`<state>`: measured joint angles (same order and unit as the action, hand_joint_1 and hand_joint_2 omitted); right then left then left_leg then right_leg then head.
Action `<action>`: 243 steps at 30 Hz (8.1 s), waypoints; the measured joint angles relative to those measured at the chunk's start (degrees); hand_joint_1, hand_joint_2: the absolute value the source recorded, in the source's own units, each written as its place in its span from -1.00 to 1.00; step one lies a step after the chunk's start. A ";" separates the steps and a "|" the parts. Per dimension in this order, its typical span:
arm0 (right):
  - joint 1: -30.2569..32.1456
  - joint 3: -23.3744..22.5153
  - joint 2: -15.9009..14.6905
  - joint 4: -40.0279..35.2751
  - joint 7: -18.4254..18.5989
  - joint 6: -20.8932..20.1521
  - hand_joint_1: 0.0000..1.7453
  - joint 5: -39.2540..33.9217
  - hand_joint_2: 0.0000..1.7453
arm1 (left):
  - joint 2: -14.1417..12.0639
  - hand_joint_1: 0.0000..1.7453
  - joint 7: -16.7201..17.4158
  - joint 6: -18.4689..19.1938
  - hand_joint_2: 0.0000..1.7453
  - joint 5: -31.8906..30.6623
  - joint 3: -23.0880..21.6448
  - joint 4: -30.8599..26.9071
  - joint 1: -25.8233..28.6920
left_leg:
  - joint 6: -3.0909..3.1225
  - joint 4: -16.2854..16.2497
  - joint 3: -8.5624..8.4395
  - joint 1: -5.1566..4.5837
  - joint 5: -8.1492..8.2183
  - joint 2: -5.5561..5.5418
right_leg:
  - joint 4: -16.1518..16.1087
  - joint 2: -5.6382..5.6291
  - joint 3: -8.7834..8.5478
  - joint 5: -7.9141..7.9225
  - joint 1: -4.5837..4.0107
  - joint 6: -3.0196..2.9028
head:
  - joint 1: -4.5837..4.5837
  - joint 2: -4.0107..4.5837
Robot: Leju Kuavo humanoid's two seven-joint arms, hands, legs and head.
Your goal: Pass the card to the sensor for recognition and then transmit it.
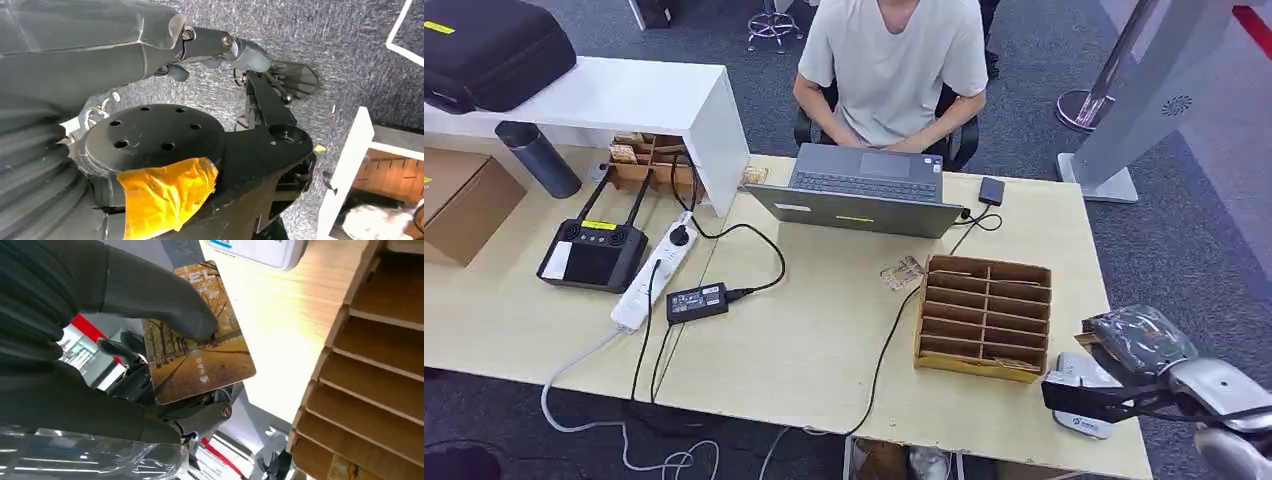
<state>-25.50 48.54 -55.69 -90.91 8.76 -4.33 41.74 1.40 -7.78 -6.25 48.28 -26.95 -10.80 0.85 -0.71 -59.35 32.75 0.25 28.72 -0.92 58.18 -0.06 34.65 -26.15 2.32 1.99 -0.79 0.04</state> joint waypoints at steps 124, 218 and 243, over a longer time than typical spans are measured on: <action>-30.34 -0.83 37.83 40.45 -14.38 35.93 1.00 24.37 1.00 | -0.61 -1.00 -1.27 0.13 1.00 -7.36 -5.25 -0.02 -1.47 | -0.12 0.00 -0.10 0.16 -0.15 0.06 | 0.08 -0.10 -0.05 0.10 -0.13 -0.13 | 0.00 0.00; 4.25 -14.60 23.61 -5.23 -11.58 39.15 -1.00 22.08 1.00 | -0.26 -1.00 2.51 -0.07 1.00 -10.71 -14.73 -2.27 -3.81 | -0.13 -0.02 -0.03 0.20 -0.03 0.03 | -0.04 -0.06 0.04 0.08 -0.20 -0.15 | 0.00 0.00; 29.13 -25.14 23.15 -11.08 -10.21 29.46 -1.00 19.69 1.00 | -0.26 -1.00 1.64 0.28 1.00 -10.47 -13.33 -2.27 -3.37 | -0.17 0.01 -0.03 0.21 0.07 0.13 | -0.04 -0.15 0.03 0.00 -0.20 -0.11 | 0.00 0.00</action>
<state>3.63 23.41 -32.54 -101.98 -1.44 25.13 61.44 1.14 -6.14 -5.97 37.81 -40.28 -13.07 -2.52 -0.88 -59.35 32.72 0.46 28.79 -0.79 58.14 -0.20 34.68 -26.15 2.12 1.88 -0.79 0.04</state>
